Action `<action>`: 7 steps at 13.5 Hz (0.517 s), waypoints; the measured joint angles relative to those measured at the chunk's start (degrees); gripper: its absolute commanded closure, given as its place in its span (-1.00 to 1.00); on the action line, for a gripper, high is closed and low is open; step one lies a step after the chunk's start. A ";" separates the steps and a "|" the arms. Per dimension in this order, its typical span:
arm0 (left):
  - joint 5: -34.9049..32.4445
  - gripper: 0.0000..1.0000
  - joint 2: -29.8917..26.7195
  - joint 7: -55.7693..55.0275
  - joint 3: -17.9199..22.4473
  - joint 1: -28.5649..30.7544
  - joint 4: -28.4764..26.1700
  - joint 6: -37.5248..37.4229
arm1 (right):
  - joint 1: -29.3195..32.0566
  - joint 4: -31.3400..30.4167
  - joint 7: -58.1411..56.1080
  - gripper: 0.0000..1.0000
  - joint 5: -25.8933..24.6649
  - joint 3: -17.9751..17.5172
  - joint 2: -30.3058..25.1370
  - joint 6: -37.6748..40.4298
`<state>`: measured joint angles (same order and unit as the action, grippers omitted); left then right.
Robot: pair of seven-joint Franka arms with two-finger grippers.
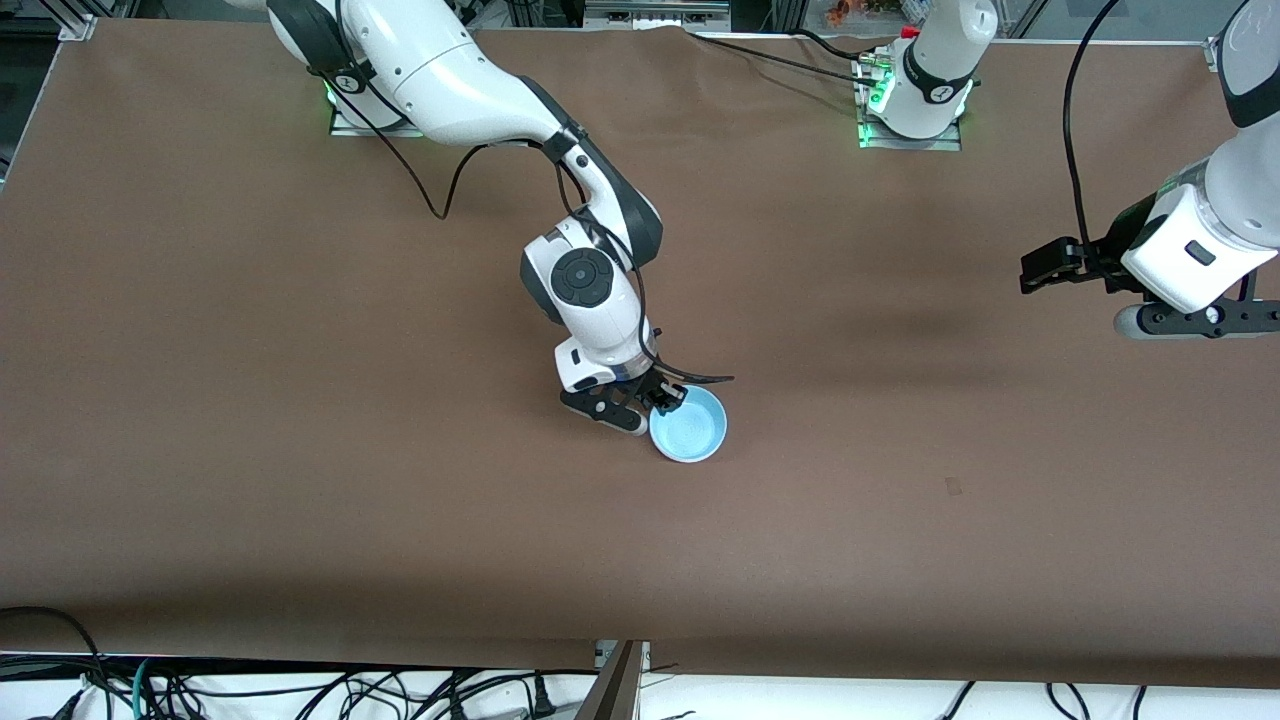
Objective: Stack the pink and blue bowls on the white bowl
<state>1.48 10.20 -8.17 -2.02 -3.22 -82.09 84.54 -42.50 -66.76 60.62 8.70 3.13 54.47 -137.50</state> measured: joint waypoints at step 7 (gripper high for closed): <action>0.00 -1.00 0.04 0.00 -0.04 -0.03 0.04 0.00 | 12.88 5.47 -22.70 -1.00 -0.27 2.81 -11.90 20.53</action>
<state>1.48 10.24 -8.17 -2.06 -3.25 -82.05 84.54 -29.63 -61.30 37.92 8.43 5.95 42.57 -116.97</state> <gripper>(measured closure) 0.000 0.000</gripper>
